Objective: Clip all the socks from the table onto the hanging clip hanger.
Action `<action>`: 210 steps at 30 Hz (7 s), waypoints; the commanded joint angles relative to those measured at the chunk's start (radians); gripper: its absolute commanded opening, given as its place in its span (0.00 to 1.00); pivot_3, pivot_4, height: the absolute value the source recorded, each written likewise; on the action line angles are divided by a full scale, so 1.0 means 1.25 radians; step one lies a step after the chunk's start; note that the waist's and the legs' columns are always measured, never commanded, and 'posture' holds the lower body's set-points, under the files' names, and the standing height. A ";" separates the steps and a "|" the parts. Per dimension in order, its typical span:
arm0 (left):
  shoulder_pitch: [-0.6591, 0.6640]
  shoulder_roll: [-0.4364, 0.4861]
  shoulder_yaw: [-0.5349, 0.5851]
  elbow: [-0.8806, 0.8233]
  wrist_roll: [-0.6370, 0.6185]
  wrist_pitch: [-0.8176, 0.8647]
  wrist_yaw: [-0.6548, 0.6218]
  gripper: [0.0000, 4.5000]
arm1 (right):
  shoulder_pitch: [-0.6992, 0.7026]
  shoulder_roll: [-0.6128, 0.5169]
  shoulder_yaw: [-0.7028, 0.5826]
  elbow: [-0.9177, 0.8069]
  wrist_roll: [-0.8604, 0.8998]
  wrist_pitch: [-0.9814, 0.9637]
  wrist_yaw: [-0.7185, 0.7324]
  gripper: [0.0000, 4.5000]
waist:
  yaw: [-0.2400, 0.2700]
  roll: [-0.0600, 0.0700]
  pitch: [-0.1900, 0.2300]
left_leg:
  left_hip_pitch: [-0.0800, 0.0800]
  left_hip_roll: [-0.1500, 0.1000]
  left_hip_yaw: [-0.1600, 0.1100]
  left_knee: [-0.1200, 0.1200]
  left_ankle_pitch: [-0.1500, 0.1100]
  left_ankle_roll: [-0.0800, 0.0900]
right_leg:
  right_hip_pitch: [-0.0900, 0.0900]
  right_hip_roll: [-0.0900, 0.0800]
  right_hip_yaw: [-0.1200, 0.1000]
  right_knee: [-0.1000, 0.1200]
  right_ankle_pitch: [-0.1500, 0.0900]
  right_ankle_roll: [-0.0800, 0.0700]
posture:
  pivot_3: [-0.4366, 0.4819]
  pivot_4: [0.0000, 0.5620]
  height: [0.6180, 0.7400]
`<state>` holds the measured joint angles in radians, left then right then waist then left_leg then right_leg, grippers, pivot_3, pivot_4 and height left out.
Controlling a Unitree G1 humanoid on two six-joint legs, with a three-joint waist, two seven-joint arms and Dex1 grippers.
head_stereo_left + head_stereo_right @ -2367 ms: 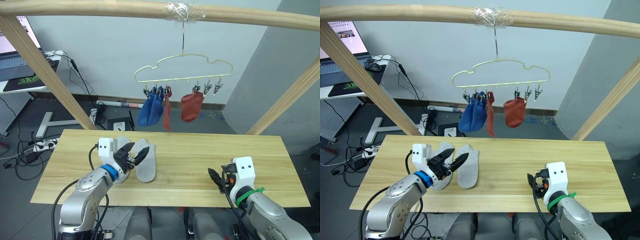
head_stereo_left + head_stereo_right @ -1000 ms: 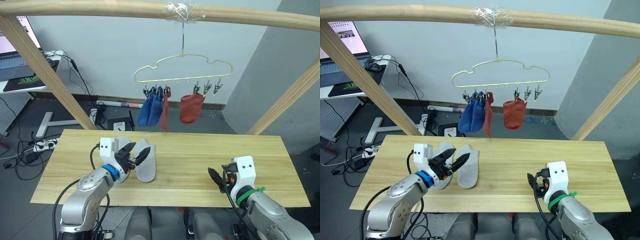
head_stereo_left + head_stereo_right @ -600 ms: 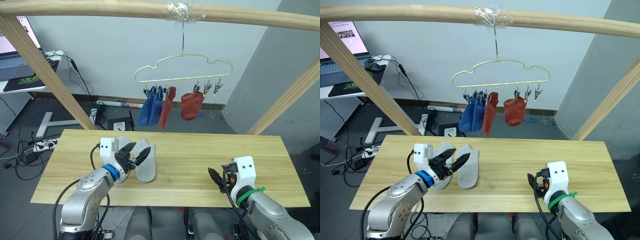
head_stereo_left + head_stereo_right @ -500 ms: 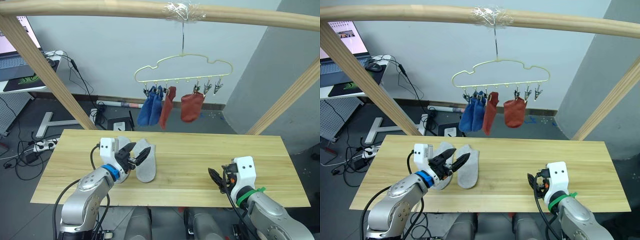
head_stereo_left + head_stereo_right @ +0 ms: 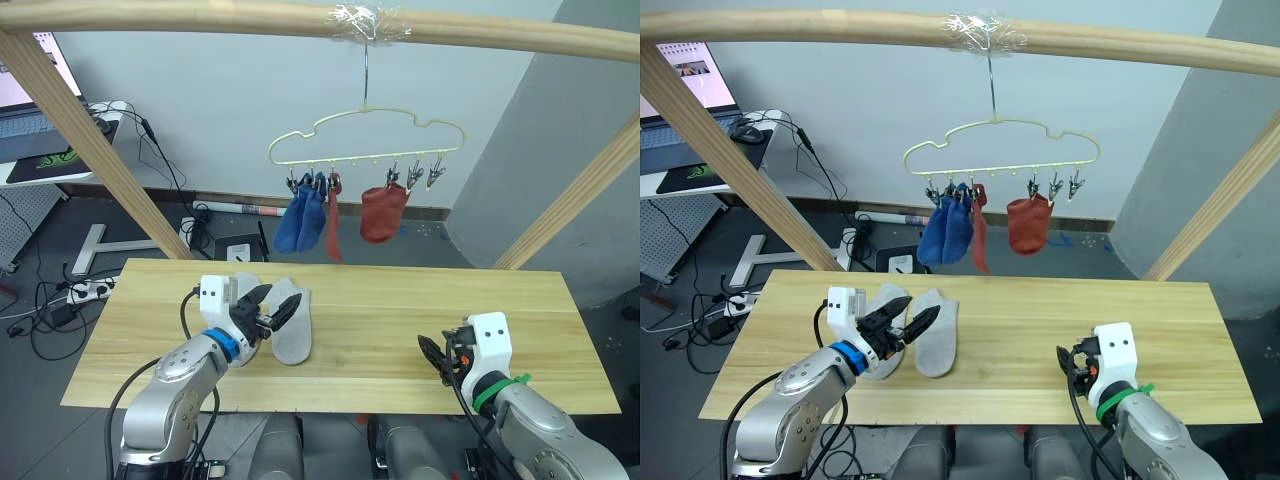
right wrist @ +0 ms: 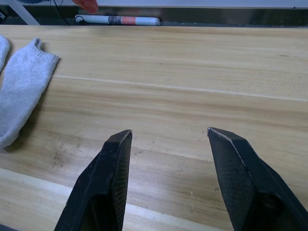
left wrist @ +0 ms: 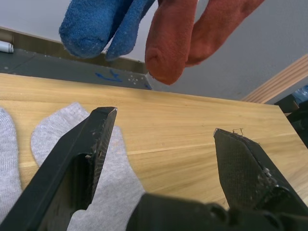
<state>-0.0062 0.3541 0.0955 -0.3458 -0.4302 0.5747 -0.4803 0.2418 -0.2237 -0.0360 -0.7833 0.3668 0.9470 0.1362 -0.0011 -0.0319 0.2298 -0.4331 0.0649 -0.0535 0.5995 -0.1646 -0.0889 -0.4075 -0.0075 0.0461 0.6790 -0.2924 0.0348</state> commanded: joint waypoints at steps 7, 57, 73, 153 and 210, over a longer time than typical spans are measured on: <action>-0.152 0.080 0.024 0.065 -0.046 -0.035 -0.130 0.82 | -0.226 0.037 -0.016 0.027 -0.008 0.043 -0.065 0.57 | 0.000 0.000 0.000 | 0.000 0.000 0.000 0.000 0.000 0.000 | 0.001 0.000 0.000 0.000 0.003 0.005 | 0.58 0.34 1.00; -0.445 0.125 -0.014 0.116 -0.079 -0.012 -0.228 0.82 | -0.882 0.030 -0.040 0.761 -0.150 -0.282 -0.052 0.57 | 0.003 0.001 0.001 | 0.000 0.000 -0.001 -0.005 0.000 0.000 | -0.001 0.001 -0.002 0.001 0.005 0.002 | 0.64 0.38 1.00; -0.436 0.124 -0.017 0.106 -0.076 -0.014 -0.216 0.82 | -0.897 0.063 -0.063 0.769 -0.141 -0.260 -0.064 0.45 | 0.005 0.001 0.001 | 0.000 0.000 -0.001 -0.005 0.000 0.000 | -0.001 0.001 -0.002 0.001 0.005 0.002 | 0.66 0.38 1.00; -0.340 0.163 -0.195 0.398 0.183 -0.095 -0.166 0.99 | -0.894 0.099 -0.089 0.702 -0.143 -0.199 -0.127 0.00 | 0.009 0.003 0.003 | 0.000 0.000 -0.001 -0.006 0.000 0.000 | -0.002 0.001 -0.002 0.001 0.005 0.002 | 0.64 0.40 1.00; -0.510 -0.077 -0.236 0.560 0.284 -0.206 -0.299 0.13 | -0.901 0.114 -0.112 0.657 -0.126 -0.138 -0.136 0.00 | 0.015 0.004 0.003 | -0.002 0.000 -0.001 -0.006 0.000 0.001 | -0.003 0.001 -0.002 0.001 0.005 0.002 | 0.59 0.40 1.00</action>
<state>-0.6100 0.2754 -0.2257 0.4190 -0.0401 0.3085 -0.8535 -0.8572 -0.0797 -0.1584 0.0828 0.1912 0.7744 -0.0265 0.0176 -0.0269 0.2341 -0.4351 0.0645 -0.0549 0.5923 -0.1644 -0.0881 -0.4109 -0.0065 0.0429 0.6806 -0.2862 0.0378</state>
